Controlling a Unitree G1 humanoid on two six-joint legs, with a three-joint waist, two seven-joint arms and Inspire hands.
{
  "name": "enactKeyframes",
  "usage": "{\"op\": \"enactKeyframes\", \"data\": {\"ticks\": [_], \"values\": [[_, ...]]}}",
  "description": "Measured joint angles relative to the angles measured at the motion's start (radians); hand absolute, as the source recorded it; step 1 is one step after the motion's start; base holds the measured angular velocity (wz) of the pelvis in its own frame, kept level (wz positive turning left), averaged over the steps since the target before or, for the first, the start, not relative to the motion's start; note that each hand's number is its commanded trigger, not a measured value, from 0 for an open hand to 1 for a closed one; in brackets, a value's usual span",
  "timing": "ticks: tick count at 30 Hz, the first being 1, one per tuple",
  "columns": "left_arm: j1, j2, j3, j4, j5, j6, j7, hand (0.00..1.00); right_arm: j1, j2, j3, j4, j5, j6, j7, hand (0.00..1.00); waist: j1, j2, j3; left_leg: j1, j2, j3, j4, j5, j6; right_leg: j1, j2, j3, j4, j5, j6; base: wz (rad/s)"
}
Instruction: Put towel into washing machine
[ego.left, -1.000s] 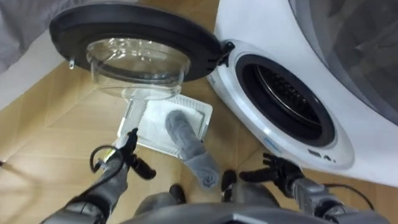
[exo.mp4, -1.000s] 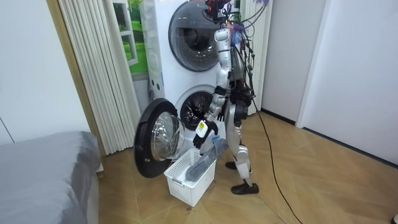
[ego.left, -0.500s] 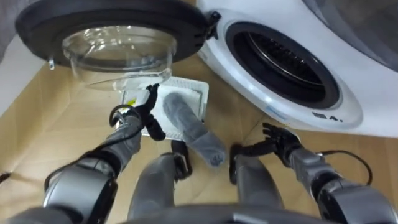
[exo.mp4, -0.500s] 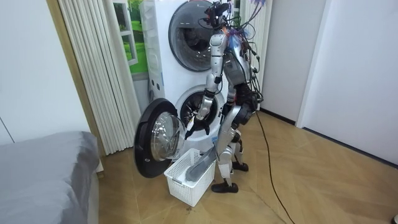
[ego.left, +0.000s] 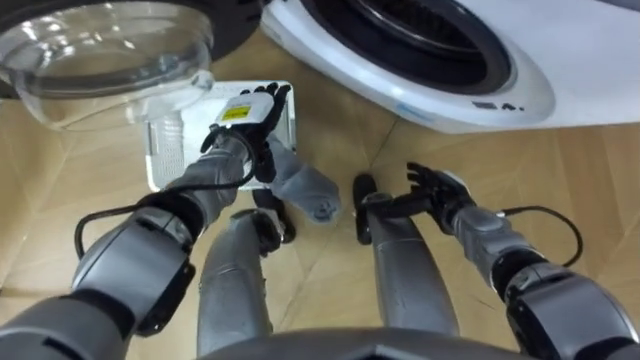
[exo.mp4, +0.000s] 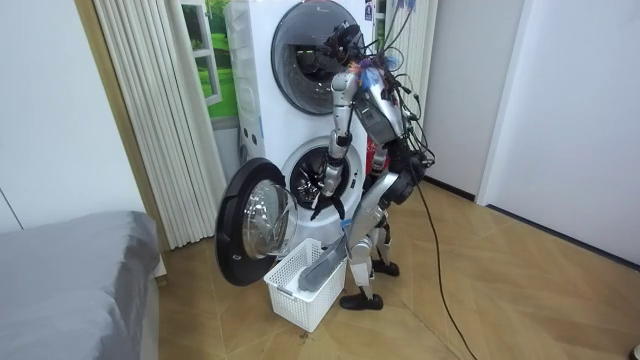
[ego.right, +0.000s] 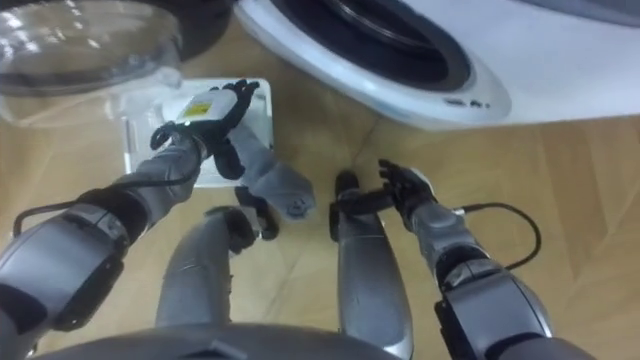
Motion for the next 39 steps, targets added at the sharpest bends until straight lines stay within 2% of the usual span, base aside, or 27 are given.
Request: {"op": "enactKeyframes", "data": {"ticks": [6, 11, 20, 25, 26, 27, 39], "values": [[-0.013, 0.012, -0.065, 0.000, 0.050, -0.001, -0.007, 0.00, -0.031, 0.005, 0.001, -0.024, 0.000, -0.008, -0.001, 0.00, -0.021, -0.005, 0.0032, -0.104, 0.000, 0.003, 0.032, -0.006, 0.004, -0.116, -0.009, -0.003, 0.051, -0.006, -0.008, 0.01], [-0.055, 0.011, -0.135, 0.002, 0.050, -0.001, -0.031, 0.00, -0.077, 0.018, 0.036, -0.029, 0.060, -0.012, 0.001, 0.00, -0.045, -0.021, 0.0111, -0.166, 0.007, 0.003, 0.086, -0.025, 0.008, -0.180, -0.013, -0.002, 0.105, -0.024, -0.008, 0.01], [-0.099, 0.008, -0.234, -0.006, 0.046, -0.001, -0.155, 0.00, -0.141, 0.018, 0.076, -0.023, 0.101, -0.022, 0.016, 0.00, -0.069, -0.022, 0.0114, -0.239, 0.017, 0.000, 0.108, -0.029, 0.012, -0.243, -0.014, -0.013, 0.115, -0.025, -0.007, -0.02], [-0.109, 0.009, -0.237, -0.007, 0.048, -0.001, -0.192, 0.00, -0.156, 0.019, 0.075, -0.026, 0.101, -0.028, 0.009, 0.00, -0.069, -0.023, 0.0107, -0.279, 0.019, -0.003, 0.113, -0.029, 0.012, -0.279, -0.015, -0.021, 0.117, -0.025, -0.009, 0.03], [-0.113, 0.009, -0.239, -0.007, 0.049, 0.000, -0.195, 0.59, -0.164, 0.019, 0.075, -0.025, 0.100, -0.028, 0.010, 0.00, -0.069, -0.023, 0.0106, -0.290, 0.019, -0.005, 0.118, -0.029, 0.012, -0.288, -0.014, -0.021, 0.122, -0.025, -0.009, 0.00], [-0.114, 0.008, -0.239, -0.007, 0.049, 0.000, -0.196, 1.00, -0.168, 0.019, 0.076, -0.023, 0.100, -0.028, 0.010, 0.00, -0.069, -0.023, 0.0106, -0.295, 0.019, -0.006, 0.121, -0.029, 0.012, -0.293, -0.014, -0.021, 0.128, -0.025, -0.009, 0.04], [-0.147, 0.009, -0.279, -0.008, 0.041, 0.000, -0.223, 1.00, -0.188, 0.021, 0.079, -0.028, 0.153, -0.049, 0.010, 0.00, -0.072, -0.027, 0.0094, -0.349, 0.019, -0.006, 0.128, -0.022, 0.025, -0.347, -0.030, -0.031, 0.145, -0.025, -0.008, 0.03]]}}
